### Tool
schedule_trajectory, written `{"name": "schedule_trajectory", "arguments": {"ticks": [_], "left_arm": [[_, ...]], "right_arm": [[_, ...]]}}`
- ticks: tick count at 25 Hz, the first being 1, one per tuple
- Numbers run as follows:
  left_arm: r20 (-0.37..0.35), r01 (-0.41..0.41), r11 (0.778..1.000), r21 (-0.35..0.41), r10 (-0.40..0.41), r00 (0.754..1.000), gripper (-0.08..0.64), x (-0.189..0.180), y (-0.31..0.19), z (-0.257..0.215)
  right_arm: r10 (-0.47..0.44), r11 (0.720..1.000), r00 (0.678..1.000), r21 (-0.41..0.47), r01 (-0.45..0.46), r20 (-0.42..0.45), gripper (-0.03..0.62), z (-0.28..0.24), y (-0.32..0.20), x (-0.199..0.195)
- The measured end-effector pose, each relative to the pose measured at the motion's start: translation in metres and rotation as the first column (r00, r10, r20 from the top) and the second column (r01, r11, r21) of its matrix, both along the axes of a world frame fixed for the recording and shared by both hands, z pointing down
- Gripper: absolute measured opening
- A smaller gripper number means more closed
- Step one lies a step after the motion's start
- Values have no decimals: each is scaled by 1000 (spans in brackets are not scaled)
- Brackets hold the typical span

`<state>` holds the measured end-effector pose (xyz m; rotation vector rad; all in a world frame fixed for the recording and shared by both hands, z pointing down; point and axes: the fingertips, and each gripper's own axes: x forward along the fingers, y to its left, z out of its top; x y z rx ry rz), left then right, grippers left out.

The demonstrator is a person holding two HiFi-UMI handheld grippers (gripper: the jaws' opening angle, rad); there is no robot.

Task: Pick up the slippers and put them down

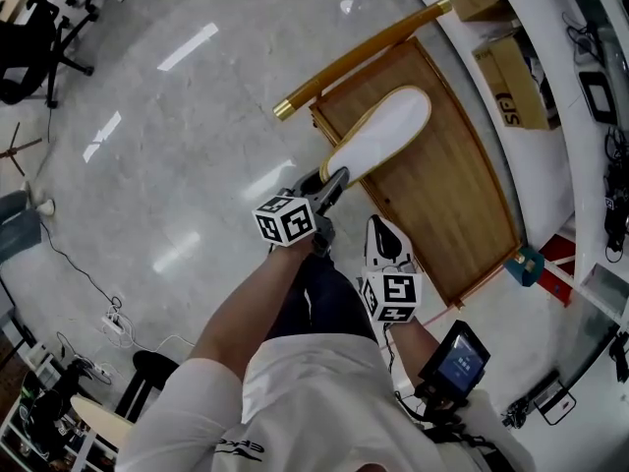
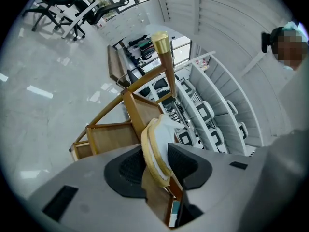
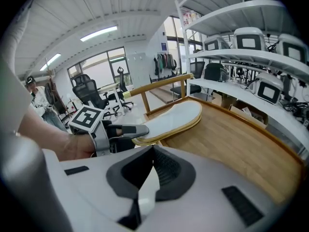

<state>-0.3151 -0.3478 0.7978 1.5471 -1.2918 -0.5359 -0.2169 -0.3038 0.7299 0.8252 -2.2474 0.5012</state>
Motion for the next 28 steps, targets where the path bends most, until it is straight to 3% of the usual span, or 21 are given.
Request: {"name": "schedule_trajectory", "arguments": {"ticks": [8,18,28], "left_arm": [[15,5,1000,13,-5,1000,75,-3,1,-16],[52,-5,998,63,2,999,61,2,-4,-56],[51,21,989,145,-29,998,60,3,8,-135]], "right_arm": [[3,1000,1000,15,-3,6,5,-11,-1,0],[22,998,999,64,-25,44,5,-41,-10,7],[30,991,993,126,-45,112,5,-94,-14,18]]}}
